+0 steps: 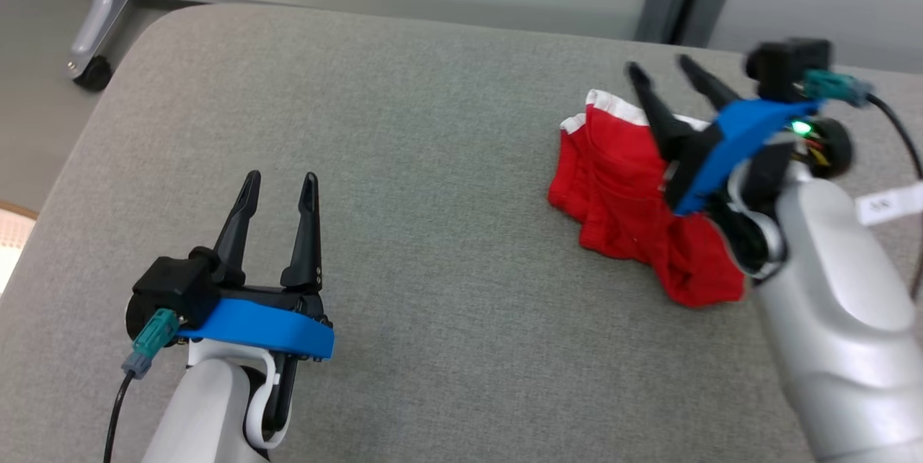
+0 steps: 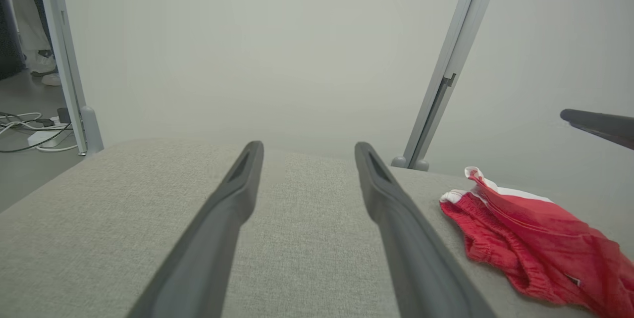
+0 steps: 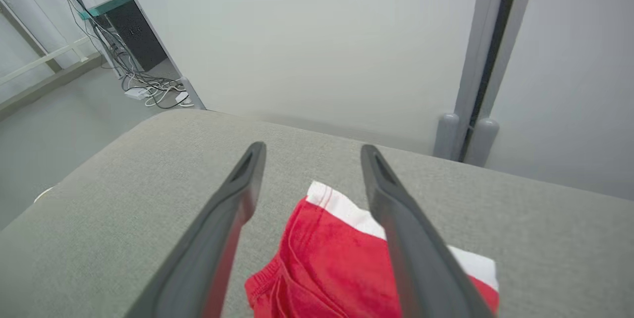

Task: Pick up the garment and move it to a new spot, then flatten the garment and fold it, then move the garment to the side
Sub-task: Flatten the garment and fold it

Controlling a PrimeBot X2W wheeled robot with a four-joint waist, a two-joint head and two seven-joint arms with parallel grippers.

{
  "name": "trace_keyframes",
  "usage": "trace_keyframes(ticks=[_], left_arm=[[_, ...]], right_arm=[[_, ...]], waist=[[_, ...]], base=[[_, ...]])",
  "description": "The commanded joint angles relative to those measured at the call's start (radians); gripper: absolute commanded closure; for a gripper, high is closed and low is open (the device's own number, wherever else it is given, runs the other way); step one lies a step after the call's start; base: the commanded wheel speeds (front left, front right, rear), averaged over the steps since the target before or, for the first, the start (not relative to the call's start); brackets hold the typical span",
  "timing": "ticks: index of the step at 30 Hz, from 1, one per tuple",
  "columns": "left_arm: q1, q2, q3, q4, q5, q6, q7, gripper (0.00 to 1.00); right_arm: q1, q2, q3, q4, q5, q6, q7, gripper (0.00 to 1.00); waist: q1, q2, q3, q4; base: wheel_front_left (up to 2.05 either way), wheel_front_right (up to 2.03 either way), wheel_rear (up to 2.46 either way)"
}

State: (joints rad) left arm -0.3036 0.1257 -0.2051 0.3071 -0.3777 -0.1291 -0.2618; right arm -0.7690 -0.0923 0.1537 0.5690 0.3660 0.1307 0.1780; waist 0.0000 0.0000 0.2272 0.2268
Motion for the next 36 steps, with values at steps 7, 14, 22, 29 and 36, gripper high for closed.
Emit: trace_keyframes(ticks=[7,14,22,29,36], left_arm=[[0.032,0.0,0.012,-0.011,0.01,-0.002,-0.004,0.0],[0.007,0.012,-0.005,0.0,0.003,-0.002,-0.004,0.0],[-0.007,0.016,-0.007,0.001,0.004,-0.002,-0.004,0.0],[-0.011,0.011,-0.025,0.007,-0.003,-0.002,-0.004,0.0],[0.017,0.017,-0.004,0.004,0.001,-0.002,-0.004,0.0]], right_arm=[[0.206,-0.104,-0.15,-0.106,-0.158,0.0,0.013,0.0],[0.303,-0.086,-0.122,-0.078,-0.231,0.0,0.036,0.96],[0.24,-0.031,0.031,0.033,-0.302,0.0,0.015,1.0],[0.241,0.028,0.221,0.092,-0.162,0.0,0.036,1.0],[0.277,0.017,0.38,-0.044,0.031,0.0,0.039,0.57]], waist=[[0.0,0.0,-0.033,-0.041],[0.0,0.0,-0.024,-0.041],[0.0,0.0,-0.01,-0.04],[0.0,0.0,-0.015,-0.017],[0.0,0.0,-0.029,-0.029]], base=[[0.0,0.0,0.0],[0.0,0.0,0.0],[0.0,0.0,0.0],[0.0,0.0,0.0],[0.0,0.0,0.0]])
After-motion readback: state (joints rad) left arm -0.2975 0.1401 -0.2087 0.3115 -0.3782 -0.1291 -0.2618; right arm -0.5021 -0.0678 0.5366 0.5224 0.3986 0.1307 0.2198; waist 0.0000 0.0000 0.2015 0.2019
